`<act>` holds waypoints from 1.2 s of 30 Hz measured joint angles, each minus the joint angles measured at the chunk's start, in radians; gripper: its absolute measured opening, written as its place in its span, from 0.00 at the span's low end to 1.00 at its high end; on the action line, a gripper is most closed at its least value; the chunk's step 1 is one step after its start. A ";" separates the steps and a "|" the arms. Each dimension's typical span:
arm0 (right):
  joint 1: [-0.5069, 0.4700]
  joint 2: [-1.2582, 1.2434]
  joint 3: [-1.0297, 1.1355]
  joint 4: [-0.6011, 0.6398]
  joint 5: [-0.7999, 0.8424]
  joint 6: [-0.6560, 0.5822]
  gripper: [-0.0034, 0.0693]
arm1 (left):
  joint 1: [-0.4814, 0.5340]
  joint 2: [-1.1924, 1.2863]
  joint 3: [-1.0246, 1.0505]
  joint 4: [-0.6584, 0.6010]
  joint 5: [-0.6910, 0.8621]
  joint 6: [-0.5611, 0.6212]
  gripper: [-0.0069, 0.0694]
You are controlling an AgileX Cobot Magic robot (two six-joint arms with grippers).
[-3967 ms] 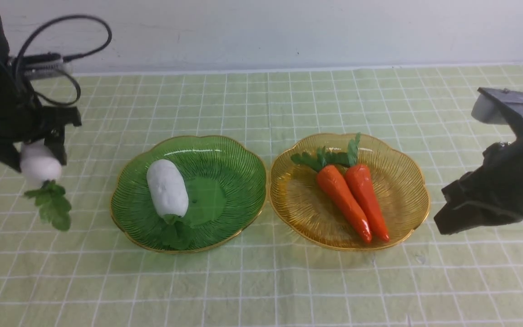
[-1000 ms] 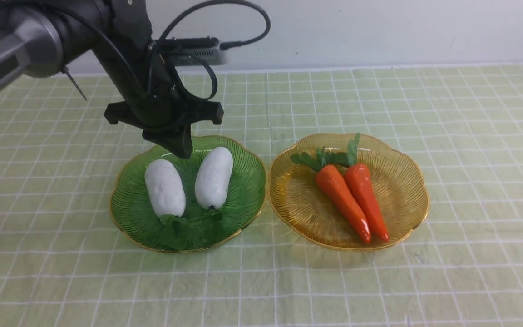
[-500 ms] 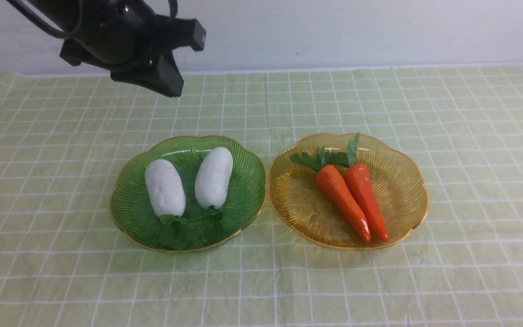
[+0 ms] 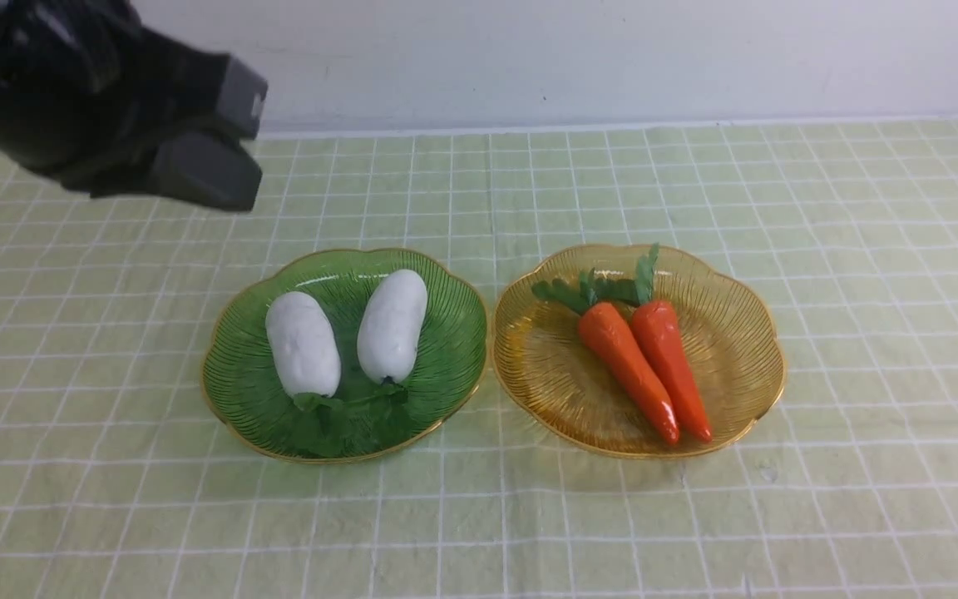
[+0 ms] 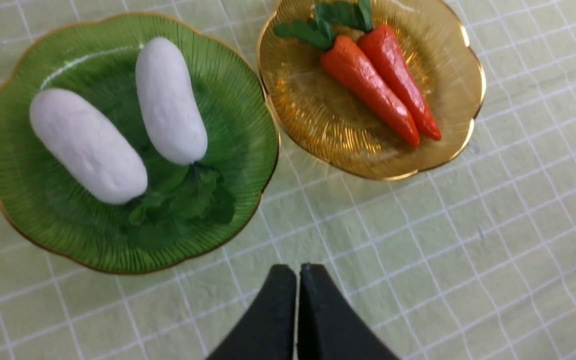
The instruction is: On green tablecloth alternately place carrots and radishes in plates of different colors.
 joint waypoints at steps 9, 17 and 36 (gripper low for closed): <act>0.000 0.000 -0.001 0.011 0.009 0.147 0.03 | 0.000 -0.059 0.254 0.000 -0.001 0.000 0.08; 0.000 0.000 -0.002 0.012 0.010 0.245 0.03 | 0.000 -0.059 0.295 -0.003 -0.003 0.000 0.08; -0.058 0.000 -0.002 0.012 0.011 0.253 0.03 | 0.000 -0.168 0.297 0.034 -0.004 0.000 0.08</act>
